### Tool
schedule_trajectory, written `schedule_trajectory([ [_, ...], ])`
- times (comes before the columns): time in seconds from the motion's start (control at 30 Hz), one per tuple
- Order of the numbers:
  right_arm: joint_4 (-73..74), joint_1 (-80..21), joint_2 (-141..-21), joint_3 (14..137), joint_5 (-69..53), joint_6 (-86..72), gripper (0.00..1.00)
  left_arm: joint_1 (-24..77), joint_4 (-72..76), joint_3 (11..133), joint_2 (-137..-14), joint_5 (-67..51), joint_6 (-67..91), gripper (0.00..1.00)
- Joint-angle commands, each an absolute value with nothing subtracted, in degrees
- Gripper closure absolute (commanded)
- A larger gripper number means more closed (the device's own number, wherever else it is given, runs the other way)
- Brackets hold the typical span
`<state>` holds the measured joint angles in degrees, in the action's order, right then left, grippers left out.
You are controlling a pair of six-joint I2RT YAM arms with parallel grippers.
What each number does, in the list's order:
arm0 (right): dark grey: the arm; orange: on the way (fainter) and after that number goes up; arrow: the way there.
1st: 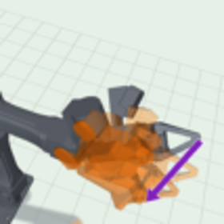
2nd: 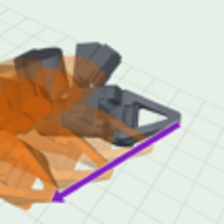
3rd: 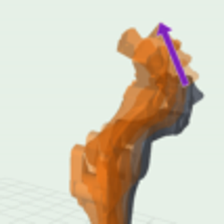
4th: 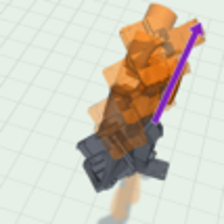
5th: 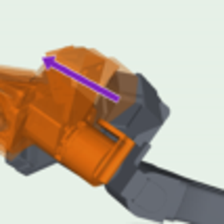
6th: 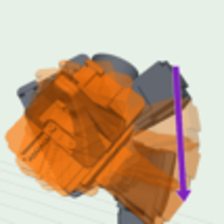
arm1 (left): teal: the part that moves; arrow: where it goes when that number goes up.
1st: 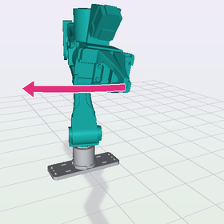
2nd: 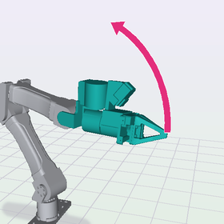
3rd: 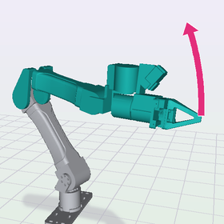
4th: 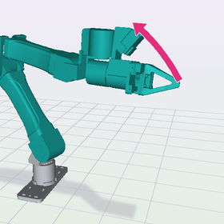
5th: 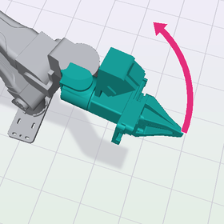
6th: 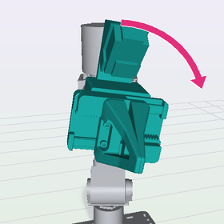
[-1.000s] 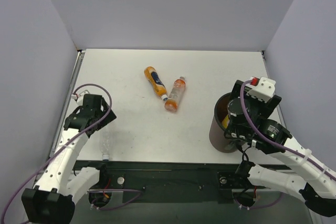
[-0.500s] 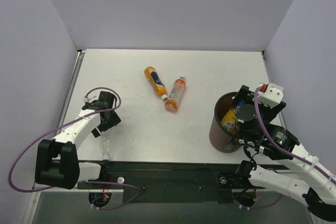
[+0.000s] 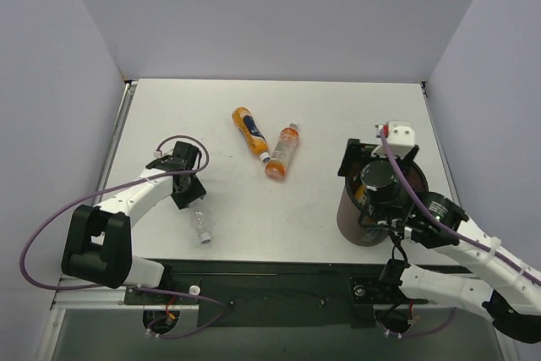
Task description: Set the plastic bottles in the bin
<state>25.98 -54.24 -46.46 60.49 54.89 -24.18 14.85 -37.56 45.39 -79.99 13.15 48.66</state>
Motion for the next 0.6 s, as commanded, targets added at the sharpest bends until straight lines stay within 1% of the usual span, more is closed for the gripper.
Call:
schedule_trajectory([
  [0.0, 20.49, -59.66, -54.90, 66.07, 41.06, -21.18, 0.16, 18.45, -35.32, 51.67, -79.98, 9.14, 48.96, 0.66],
  [0.03, 19.43, -60.37, -56.32, 67.14, 40.00, -21.27, 0.16, 19.76, -35.77, 53.77, -79.63, 9.40, 48.69, 0.67],
  [0.1, 18.03, -61.96, -61.33, 70.74, 34.13, -21.88, 0.16, 20.65, -36.39, 55.97, -77.79, 7.74, 48.08, 0.67],
  [0.2, 16.18, -63.19, -68.27, 75.66, 24.38, -23.46, 0.16, 20.83, -32.88, 56.60, -71.48, 1.69, 46.15, 0.67],
  [0.33, 13.55, -63.54, -73.20, 76.73, 15.32, -26.89, 0.16, 20.39, -32.52, 58.35, -64.88, -4.29, 44.13, 0.66],
  [0.43, 10.91, -63.54, -75.32, 75.77, 9.60, -29.61, 0.15, 20.30, -32.61, 60.81, -62.41, -8.87, 43.51, 0.66],
  [0.57, 8.79, -63.54, -76.99, 75.67, 6.68, -33.13, 0.15, 19.95, -29.89, 61.70, -60.30, -14.32, 45.43, 0.66],
])
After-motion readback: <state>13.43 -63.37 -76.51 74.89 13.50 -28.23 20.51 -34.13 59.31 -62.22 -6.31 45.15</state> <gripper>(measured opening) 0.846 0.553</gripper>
